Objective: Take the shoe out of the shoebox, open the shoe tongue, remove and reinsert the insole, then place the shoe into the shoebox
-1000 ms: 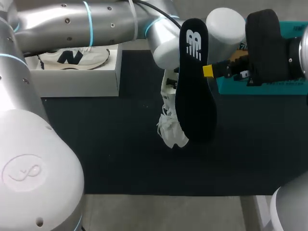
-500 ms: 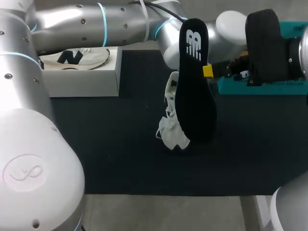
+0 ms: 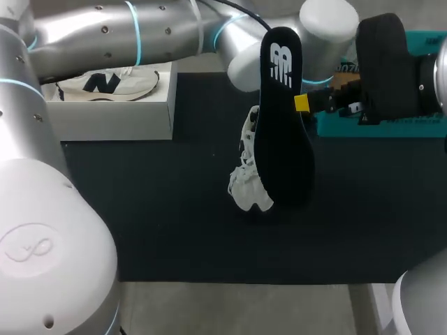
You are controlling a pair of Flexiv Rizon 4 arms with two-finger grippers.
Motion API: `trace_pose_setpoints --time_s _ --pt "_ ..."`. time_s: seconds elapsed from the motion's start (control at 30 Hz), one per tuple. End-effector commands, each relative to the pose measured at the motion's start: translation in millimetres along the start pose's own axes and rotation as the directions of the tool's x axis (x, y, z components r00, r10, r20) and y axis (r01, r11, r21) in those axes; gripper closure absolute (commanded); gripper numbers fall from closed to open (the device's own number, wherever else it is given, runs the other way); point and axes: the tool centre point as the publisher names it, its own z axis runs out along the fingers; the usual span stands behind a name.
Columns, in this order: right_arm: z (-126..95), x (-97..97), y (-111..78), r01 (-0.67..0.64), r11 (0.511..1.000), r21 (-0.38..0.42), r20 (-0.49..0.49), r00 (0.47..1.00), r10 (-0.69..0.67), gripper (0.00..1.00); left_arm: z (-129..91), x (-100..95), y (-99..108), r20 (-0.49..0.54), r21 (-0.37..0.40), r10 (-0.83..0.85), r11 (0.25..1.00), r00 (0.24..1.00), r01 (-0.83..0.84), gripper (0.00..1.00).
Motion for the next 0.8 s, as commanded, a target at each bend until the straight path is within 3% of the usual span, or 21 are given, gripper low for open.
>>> trace_pose_setpoints --time_s 0.03,0.3,0.47,0.8 --pt "2.1 6.3 -5.8 -0.001 1.000 -0.011 0.009 1.000 0.001 1.00 -15.3 12.4 6.8 0.090 0.024 -0.050 0.999 0.995 0.048 0.00" --pt "2.1 6.3 -5.8 -0.001 1.000 -0.011 0.009 1.000 0.001 1.00 -45.5 12.4 16.8 0.237 0.027 -0.205 0.978 0.950 0.205 0.00" --pt "2.1 6.3 -5.8 -0.001 1.000 -0.011 0.009 1.000 0.001 1.00 -66.4 11.1 23.7 0.397 0.078 -0.280 0.959 0.874 0.272 0.00" --pt "2.1 6.3 -5.8 -0.001 1.000 -0.011 0.009 1.000 0.001 1.00 -91.3 5.3 30.4 0.558 0.167 -0.347 0.937 0.754 0.307 0.00"
